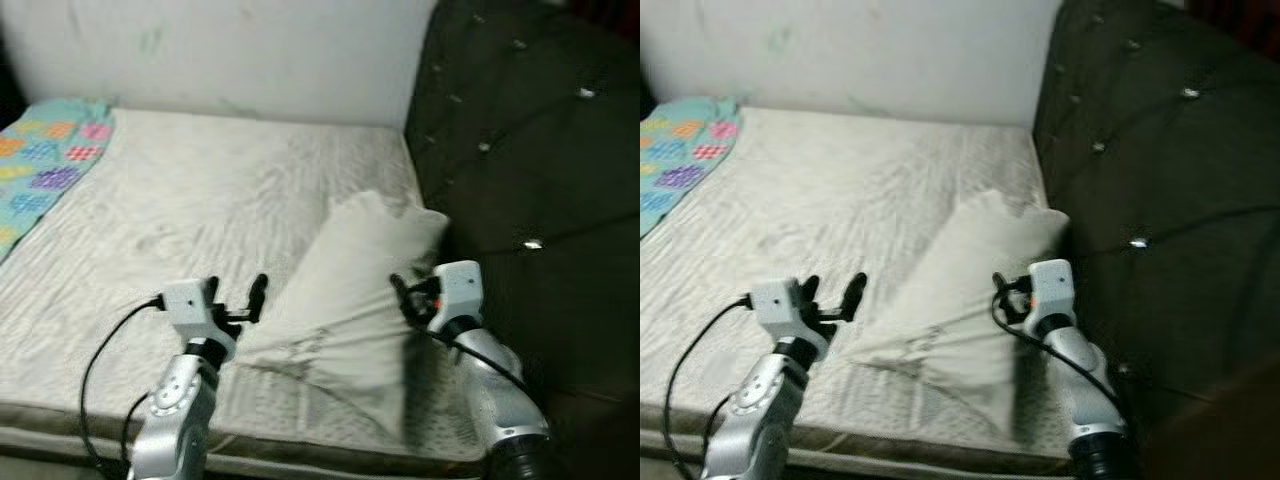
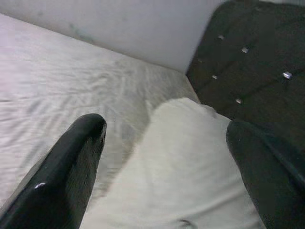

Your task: Clean up the room

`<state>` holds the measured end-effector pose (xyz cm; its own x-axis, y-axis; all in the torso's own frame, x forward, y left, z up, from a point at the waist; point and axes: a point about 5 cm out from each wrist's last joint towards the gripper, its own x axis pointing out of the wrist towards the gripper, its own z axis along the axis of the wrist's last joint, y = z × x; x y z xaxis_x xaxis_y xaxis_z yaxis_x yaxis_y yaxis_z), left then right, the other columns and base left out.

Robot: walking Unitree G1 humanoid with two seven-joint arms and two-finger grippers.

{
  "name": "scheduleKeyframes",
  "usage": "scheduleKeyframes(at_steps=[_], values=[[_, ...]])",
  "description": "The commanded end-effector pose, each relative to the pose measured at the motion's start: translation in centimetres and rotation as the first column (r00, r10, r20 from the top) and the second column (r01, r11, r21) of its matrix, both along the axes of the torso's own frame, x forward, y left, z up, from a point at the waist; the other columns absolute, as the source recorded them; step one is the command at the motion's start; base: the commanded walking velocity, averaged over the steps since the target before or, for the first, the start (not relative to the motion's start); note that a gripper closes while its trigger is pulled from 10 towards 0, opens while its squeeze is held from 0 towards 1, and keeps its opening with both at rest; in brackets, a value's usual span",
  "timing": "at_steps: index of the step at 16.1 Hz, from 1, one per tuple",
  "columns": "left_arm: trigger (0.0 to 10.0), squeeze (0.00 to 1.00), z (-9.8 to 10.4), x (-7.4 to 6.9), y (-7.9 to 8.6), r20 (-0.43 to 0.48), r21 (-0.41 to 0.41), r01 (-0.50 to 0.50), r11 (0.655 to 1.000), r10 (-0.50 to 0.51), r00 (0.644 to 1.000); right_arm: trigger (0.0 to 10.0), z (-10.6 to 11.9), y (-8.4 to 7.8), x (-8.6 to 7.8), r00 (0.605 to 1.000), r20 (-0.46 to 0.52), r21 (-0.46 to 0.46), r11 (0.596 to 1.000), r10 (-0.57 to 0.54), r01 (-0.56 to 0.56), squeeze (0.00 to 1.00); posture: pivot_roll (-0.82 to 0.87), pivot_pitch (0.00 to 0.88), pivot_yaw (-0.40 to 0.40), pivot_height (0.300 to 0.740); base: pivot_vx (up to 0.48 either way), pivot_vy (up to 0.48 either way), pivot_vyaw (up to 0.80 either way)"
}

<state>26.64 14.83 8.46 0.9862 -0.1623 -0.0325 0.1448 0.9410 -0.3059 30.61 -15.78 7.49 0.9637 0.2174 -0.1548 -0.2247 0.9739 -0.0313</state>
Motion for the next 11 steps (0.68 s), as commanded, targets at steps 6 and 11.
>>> scheduleKeyframes(at_steps=[6,11], values=[[10.0,0.00,0.30,0.16,0.15,0.013,-0.008,-0.002,1.000,0.002,1.000,10.0,0.30,-0.24,0.15,1.000,0.013,-0.010,1.000,-0.008,0.008,0.00,-0.06,0.000,-0.013,0.740,0.000,0.152,0.00],[10.0,0.00,0.31,0.12,0.15,0.014,-0.011,0.003,1.000,-0.003,1.000,10.0,0.27,-0.31,0.15,1.000,0.012,-0.013,1.000,-0.008,0.008,0.00,-0.06,0.000,-0.015,0.740,0.000,0.000,0.00]])
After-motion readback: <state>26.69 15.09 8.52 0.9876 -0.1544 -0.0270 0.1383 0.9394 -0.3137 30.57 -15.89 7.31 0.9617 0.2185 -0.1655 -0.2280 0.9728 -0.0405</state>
